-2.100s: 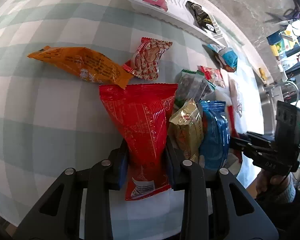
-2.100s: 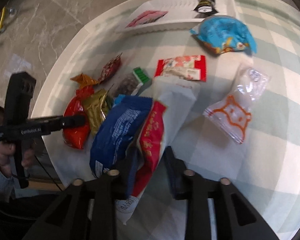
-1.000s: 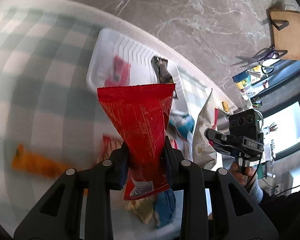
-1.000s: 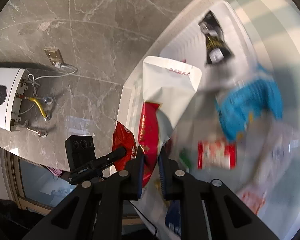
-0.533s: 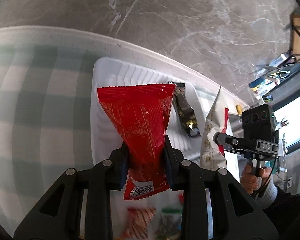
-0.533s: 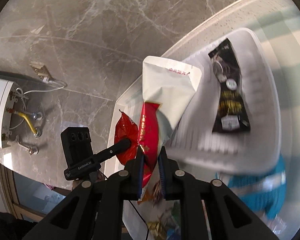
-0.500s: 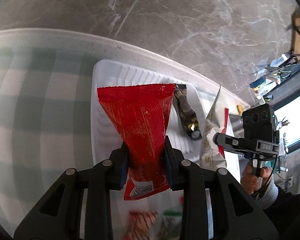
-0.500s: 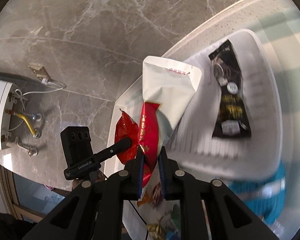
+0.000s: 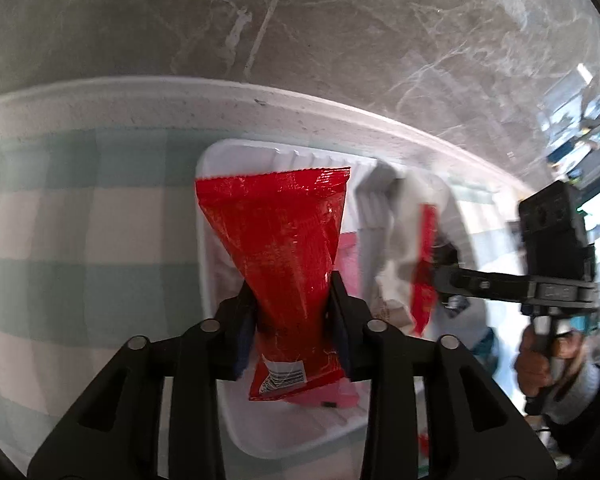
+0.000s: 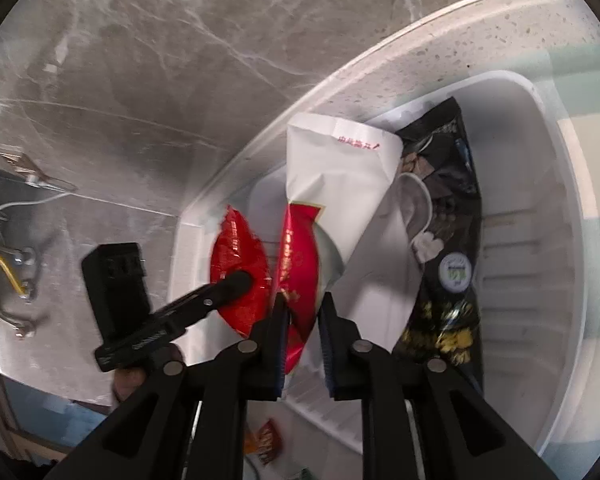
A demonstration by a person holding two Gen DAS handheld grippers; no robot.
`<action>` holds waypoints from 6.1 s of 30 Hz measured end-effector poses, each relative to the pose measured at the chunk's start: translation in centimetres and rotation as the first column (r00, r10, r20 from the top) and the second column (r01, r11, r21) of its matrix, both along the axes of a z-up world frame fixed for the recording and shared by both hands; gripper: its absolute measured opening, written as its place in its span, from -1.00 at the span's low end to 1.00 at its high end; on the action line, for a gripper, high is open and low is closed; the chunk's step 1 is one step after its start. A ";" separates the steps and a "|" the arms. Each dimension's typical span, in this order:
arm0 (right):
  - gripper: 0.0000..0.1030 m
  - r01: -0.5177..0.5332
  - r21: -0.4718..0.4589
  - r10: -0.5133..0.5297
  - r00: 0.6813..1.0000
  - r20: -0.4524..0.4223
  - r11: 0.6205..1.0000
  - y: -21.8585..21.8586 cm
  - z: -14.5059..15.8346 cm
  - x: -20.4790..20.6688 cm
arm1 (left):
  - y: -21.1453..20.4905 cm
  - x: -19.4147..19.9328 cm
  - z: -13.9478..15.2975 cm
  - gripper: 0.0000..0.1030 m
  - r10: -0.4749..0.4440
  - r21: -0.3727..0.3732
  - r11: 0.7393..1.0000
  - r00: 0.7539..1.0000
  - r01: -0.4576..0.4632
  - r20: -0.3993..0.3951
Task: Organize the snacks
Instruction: 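Carry the red bag with the left tool while the right tool carries a white-red packet to the tray, then grasp the orange stick pack with the left tool while the right tool grasps the clear pastry pack, then carry both packs to the white tray and open both tools to release them, then move both tools back toward the remaining snacks on the cloth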
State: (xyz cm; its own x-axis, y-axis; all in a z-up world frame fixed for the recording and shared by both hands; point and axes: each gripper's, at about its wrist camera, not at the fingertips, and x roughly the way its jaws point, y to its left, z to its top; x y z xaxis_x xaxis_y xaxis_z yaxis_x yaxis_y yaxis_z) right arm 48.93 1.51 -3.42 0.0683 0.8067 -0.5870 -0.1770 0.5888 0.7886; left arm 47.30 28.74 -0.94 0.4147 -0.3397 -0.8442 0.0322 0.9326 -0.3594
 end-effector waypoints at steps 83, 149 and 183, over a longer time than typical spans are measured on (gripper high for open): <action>-0.36 0.118 -0.597 0.062 0.960 0.273 0.794 -8.8 1.0 -20.8 | 0.3 -23.4 -2.4 -0.43 0.262 0.186 0.952 0.962 -0.244 -0.079; -0.49 0.162 0.047 -0.165 0.985 0.058 0.986 -7.4 4.3 -5.0 | -8.6 -4.8 3.3 -0.58 -0.051 -0.045 0.998 0.998 0.052 0.036; -0.08 0.160 -0.132 -0.126 0.964 0.236 0.978 -7.3 6.5 -8.3 | -9.9 -6.8 3.3 -0.11 -0.024 0.054 0.998 0.995 0.019 0.093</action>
